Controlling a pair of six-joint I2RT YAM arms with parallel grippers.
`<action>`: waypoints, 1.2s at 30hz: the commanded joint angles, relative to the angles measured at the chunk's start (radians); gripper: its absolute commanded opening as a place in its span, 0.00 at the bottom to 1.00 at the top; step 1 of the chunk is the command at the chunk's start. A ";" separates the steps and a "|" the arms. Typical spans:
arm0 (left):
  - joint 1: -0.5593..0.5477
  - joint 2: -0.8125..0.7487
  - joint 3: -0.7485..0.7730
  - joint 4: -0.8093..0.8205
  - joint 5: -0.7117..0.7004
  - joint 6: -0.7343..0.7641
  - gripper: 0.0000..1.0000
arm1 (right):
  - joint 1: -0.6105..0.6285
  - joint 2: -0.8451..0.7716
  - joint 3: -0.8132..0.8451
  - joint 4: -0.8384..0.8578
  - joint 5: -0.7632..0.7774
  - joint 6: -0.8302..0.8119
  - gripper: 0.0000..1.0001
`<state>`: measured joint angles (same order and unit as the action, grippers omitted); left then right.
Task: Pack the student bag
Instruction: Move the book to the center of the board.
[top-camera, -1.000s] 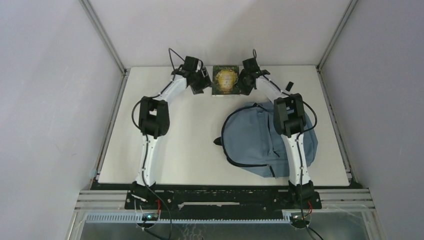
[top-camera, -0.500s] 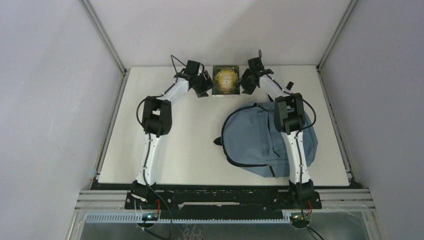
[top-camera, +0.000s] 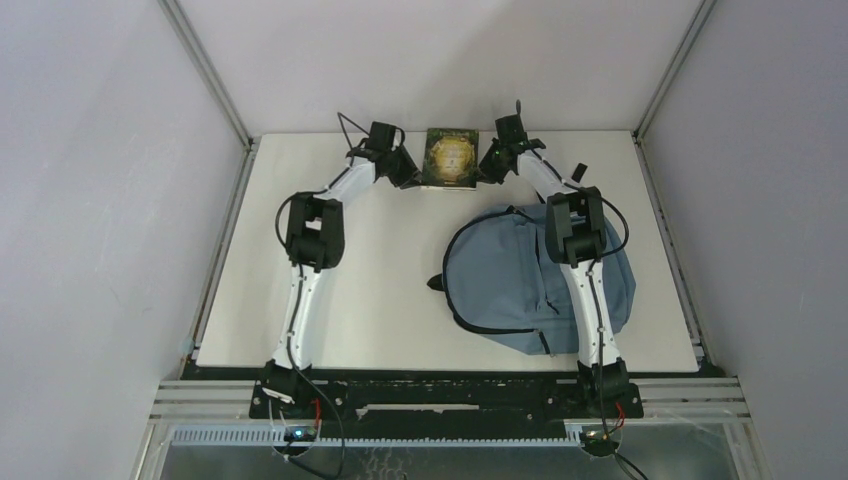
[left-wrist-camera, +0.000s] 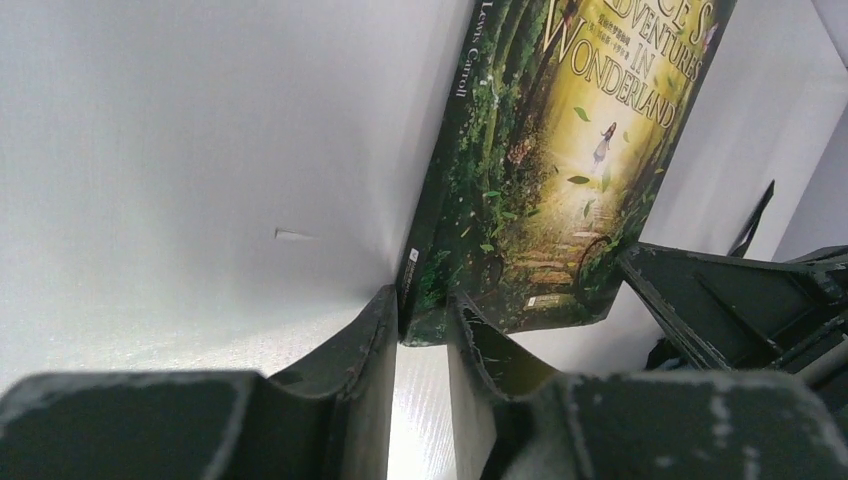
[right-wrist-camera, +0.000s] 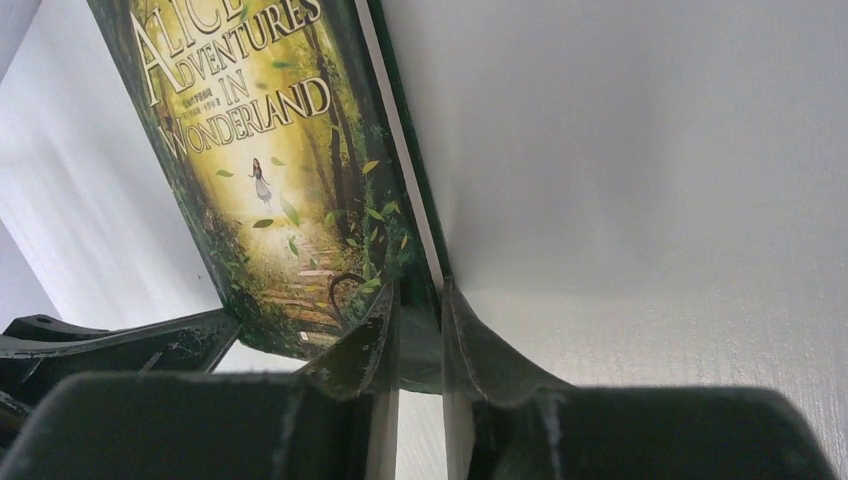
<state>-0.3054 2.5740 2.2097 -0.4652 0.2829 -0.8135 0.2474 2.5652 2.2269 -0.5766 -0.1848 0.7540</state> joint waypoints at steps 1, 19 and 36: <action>-0.023 -0.006 -0.009 0.026 0.054 -0.001 0.27 | 0.045 -0.024 -0.039 0.021 -0.086 0.004 0.19; -0.009 -0.494 -0.654 -0.106 -0.143 0.301 0.26 | 0.195 -0.396 -0.621 0.129 -0.182 -0.067 0.09; 0.020 -0.795 -0.857 -0.239 -0.504 0.382 0.33 | 0.568 -0.519 -0.707 0.194 -0.253 0.021 0.10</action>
<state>-0.2806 1.8526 1.2739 -0.6674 -0.1268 -0.4683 0.7448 2.1490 1.5074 -0.4095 -0.3927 0.7506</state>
